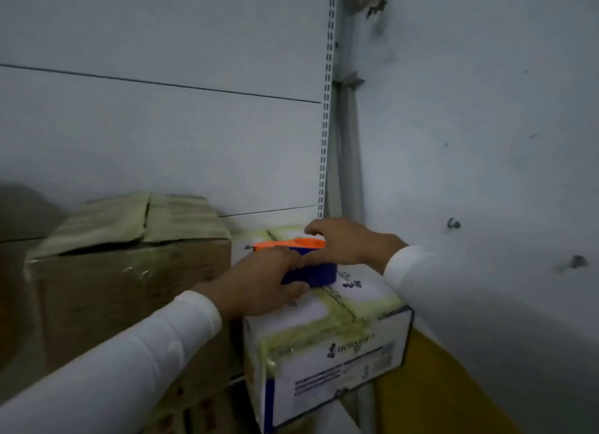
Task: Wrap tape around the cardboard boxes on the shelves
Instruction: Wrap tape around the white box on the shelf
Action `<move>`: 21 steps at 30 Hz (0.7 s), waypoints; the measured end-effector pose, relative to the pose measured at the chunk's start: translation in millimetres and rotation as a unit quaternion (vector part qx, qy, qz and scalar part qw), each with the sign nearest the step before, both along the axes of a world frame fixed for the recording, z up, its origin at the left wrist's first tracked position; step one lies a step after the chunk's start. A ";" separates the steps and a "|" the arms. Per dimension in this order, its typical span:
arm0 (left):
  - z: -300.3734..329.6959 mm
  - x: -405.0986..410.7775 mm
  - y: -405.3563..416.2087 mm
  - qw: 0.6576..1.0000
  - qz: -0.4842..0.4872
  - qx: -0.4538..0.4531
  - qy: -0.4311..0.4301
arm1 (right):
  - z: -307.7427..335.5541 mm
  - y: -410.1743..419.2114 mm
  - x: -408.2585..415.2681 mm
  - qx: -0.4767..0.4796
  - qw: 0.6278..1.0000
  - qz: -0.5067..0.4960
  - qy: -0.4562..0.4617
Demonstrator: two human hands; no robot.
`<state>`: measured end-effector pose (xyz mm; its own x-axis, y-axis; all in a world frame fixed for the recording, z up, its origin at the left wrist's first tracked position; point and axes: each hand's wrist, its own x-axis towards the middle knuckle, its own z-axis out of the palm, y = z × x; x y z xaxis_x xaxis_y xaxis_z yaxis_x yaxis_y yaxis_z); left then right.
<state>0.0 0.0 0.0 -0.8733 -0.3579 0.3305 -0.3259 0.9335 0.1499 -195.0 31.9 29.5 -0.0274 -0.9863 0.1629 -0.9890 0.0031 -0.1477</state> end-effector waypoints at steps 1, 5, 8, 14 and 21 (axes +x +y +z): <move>-1.4 -1.0 3.6 1.000 0.014 0.012 0.000 | -2.6 -5.7 -2.7 0.013 1.000 0.012 0.003; -11.3 4.2 9.8 0.994 0.105 0.023 -0.004 | -25.0 -24.5 -9.5 0.056 0.997 0.056 0.023; -16.3 11.6 11.8 0.988 0.152 0.012 -0.010 | -27.0 -32.7 -14.8 0.062 0.996 0.064 0.027; -12.4 23.2 13.4 0.977 0.208 -0.027 -0.025 | -27.1 -37.9 -18.1 0.118 0.989 0.076 0.048; -15.2 16.0 11.8 0.983 0.173 -0.047 -0.041 | -24.5 -35.5 -17.8 0.133 0.990 0.040 0.036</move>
